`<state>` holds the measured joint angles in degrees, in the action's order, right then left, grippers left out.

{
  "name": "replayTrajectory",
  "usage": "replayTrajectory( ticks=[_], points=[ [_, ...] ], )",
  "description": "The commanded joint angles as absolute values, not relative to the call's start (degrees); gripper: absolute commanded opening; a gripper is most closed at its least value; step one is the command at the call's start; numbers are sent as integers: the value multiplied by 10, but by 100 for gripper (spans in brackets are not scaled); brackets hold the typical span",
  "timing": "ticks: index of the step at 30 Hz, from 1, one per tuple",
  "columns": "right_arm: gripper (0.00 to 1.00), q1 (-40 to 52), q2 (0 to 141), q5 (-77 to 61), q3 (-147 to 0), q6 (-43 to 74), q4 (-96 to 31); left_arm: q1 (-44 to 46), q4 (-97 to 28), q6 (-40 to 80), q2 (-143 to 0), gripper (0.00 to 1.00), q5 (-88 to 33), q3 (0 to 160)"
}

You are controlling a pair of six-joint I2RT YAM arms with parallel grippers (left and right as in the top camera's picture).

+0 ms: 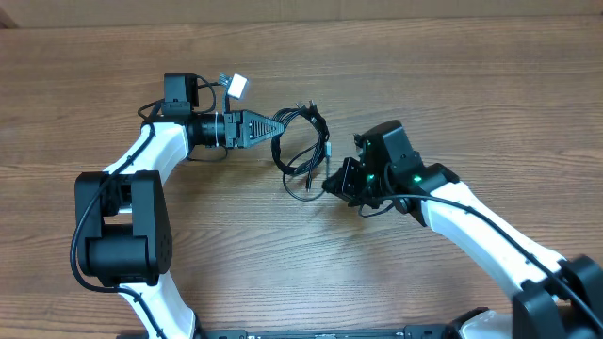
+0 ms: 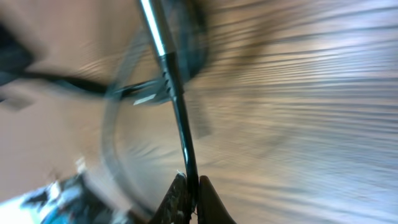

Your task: Untangle cables

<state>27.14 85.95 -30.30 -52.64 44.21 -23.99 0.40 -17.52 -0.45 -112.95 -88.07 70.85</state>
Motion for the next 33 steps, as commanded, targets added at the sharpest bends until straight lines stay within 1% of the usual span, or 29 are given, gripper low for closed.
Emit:
replayTrajectory(
  ticks=[1, 4, 10, 14, 17, 20, 29, 31, 33],
  points=[
    [4, 272, 839, -400, -543, 419, -237, 9, -173, -31, -1132, 4, -894, 706],
    [4, 273, 843, -405, -543, 425, -239, 13, -173, -30, -1133, 4, -906, 706],
    [4, 273, 854, -387, -543, 479, -218, 33, -172, -31, -1133, 4, -906, 706],
    [4, 279, 859, -386, -543, 483, -226, 40, -168, -30, -1133, 4, -906, 706],
    [4, 280, 865, -366, -543, 485, -232, 41, -168, -30, -1132, 4, -906, 706],
    [4, 276, 876, -312, -543, 498, -227, 41, -168, -30, -1132, 4, -906, 706],
    [4, 270, 962, -279, -543, 549, -59, 42, -168, -26, -1132, 4, -907, 706],
    [4, 269, 985, -239, -543, 573, -28, 42, -169, -26, -1132, 4, -907, 706],
    [4, 269, 1001, -204, -543, 573, 6, 42, -169, -26, -1132, 4, -907, 706]
  ],
)
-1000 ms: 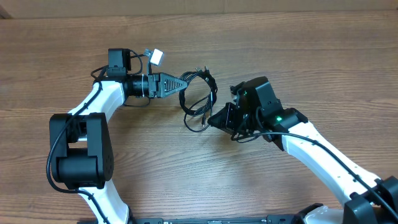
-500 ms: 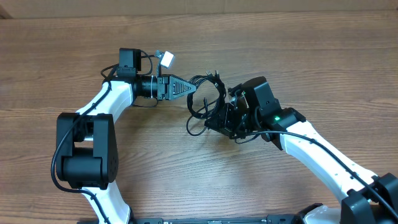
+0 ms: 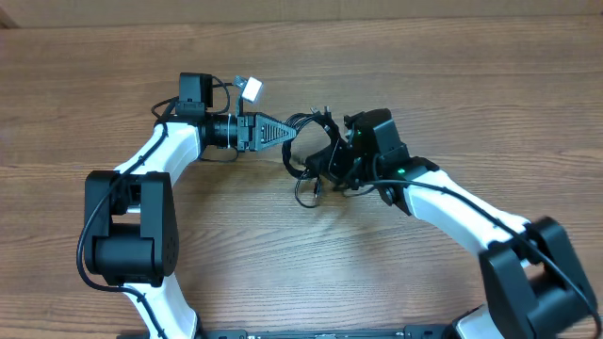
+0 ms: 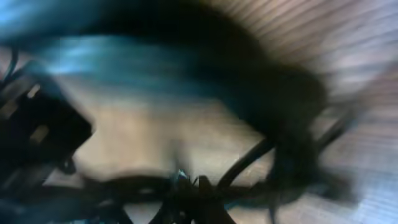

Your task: Untangle cables

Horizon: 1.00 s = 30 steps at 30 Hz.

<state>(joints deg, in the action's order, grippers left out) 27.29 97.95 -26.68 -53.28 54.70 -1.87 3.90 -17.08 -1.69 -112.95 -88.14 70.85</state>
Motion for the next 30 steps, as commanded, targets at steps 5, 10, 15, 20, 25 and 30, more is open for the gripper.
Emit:
replayTrajectory(
  ticks=[5, 10, 15, 20, 25, 30],
  points=[
    [4, 256, 1009, -195, -543, 573, 123, 42, -168, -26, -1132, 4, -906, 706],
    [4, 241, 1009, -249, -543, 573, 167, 42, -168, -26, -1132, 4, -906, 706],
    [17, 214, 993, -354, -543, 553, 154, 42, -168, -26, -1132, 4, -906, 706],
    [30, 178, 933, -386, -543, 544, 30, 41, -168, -25, -1132, 4, -905, 706],
    [33, 173, 907, -385, -543, 473, -126, 41, -159, 30, -1132, 4, -854, 706],
    [34, 170, 908, -292, -543, 419, -249, 41, -160, 59, -1132, 4, -794, 706]
  ],
)
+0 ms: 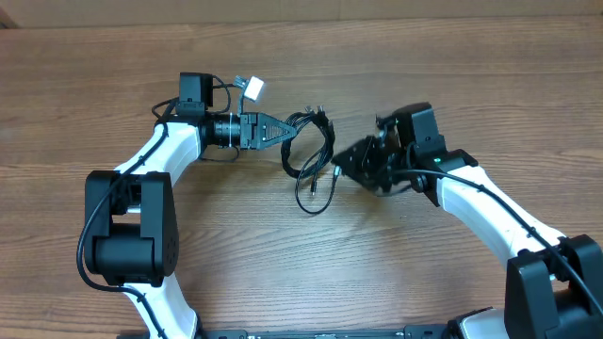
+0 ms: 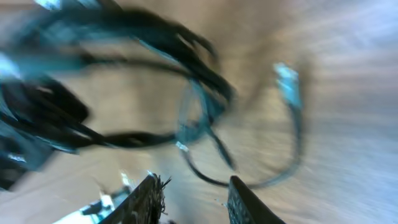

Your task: Untangle cables

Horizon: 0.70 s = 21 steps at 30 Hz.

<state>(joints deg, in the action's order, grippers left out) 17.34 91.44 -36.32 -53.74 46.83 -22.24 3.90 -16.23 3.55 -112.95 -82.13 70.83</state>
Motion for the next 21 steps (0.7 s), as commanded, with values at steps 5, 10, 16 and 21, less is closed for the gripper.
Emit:
replayTrajectory(
  ticks=[5, 10, 16, 21],
  points=[
    [55, 164, 908, -196, -543, 419, -238, 41, -155, 55, -1133, 4, -826, 706],
    [66, 163, 908, -249, -543, 374, -164, 40, -127, 68, -1132, 4, -906, 706],
    [64, 163, 908, -277, -543, 342, -101, 37, -117, 117, -1132, 4, -906, 706],
    [65, 163, 909, -276, -543, 339, -77, 38, -113, 130, -1132, 4, -906, 706]
  ],
)
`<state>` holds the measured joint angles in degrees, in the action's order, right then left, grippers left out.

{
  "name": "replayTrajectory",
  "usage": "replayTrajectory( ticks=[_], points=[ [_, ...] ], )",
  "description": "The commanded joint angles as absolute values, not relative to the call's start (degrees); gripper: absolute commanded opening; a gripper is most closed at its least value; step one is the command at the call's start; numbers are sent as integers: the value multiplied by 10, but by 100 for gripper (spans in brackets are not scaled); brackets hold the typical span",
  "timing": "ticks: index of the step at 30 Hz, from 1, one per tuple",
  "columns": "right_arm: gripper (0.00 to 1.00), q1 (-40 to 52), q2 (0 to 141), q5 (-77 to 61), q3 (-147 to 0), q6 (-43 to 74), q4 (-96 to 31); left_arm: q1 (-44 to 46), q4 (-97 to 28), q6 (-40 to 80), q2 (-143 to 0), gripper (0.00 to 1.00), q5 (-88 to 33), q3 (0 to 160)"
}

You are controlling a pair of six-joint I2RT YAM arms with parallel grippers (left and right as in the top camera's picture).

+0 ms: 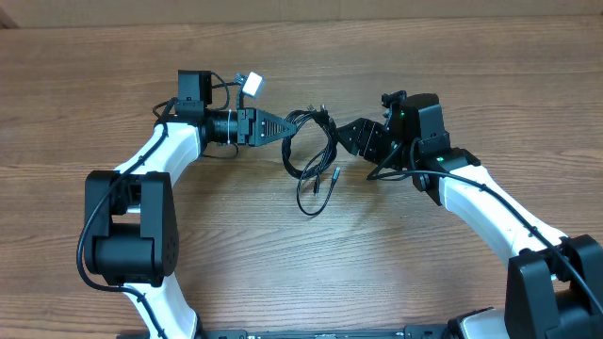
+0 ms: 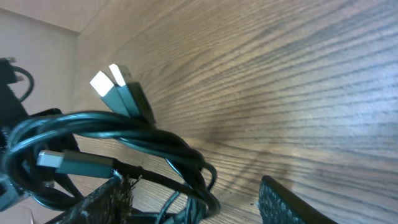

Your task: Untangle cables

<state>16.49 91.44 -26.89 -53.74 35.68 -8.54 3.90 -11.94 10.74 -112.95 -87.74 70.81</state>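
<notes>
A black cable bundle [image 1: 311, 141] lies at the table's middle, with one loose plug end [image 1: 332, 174] and a loop hanging toward the front. My left gripper [image 1: 281, 125] is shut on the bundle's left side. My right gripper [image 1: 350, 135] stands open at the bundle's upper right. In the right wrist view, twisted strands of the cable bundle [image 2: 180, 152] run between its two fingers [image 2: 106, 202]. Two USB plugs [image 2: 121, 87] stick up behind the strands.
The wooden table [image 1: 452, 56] stretches on all sides. A small white connector [image 1: 251, 83] on a thin wire sticks up beside the left wrist. Both arms' white links reach in from the front edge.
My right gripper, still open, has moved from beside the loose plug end up to the bundle's upper right, with strands now between its fingers. The left gripper and bundle have not moved.
At first my right gripper was shut on a strand at the bundle's lower right while the left held the other side. Then it was pressed in close against the bundle, still shut. Later it stood open to the right with the strand let go, and now it straddles the bundle.
</notes>
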Motion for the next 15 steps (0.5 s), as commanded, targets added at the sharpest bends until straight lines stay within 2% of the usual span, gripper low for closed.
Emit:
replayTrajectory(
  ticks=[1, 5, 10, 15],
  points=[
    [65, 163, 910, -275, -543, 339, -76, 38, -110, 131, -1132, 4, -906, 706],
    [72, 155, 914, -297, -543, 304, -69, 38, -66, 150, -1132, 4, -906, 707],
    [71, 88, 914, -443, -543, 323, -30, 38, -8, 168, -1132, 4, -906, 707],
    [71, 31, 914, -464, -543, 330, -83, 44, 6, 167, -1132, 5, -906, 707]
  ],
)
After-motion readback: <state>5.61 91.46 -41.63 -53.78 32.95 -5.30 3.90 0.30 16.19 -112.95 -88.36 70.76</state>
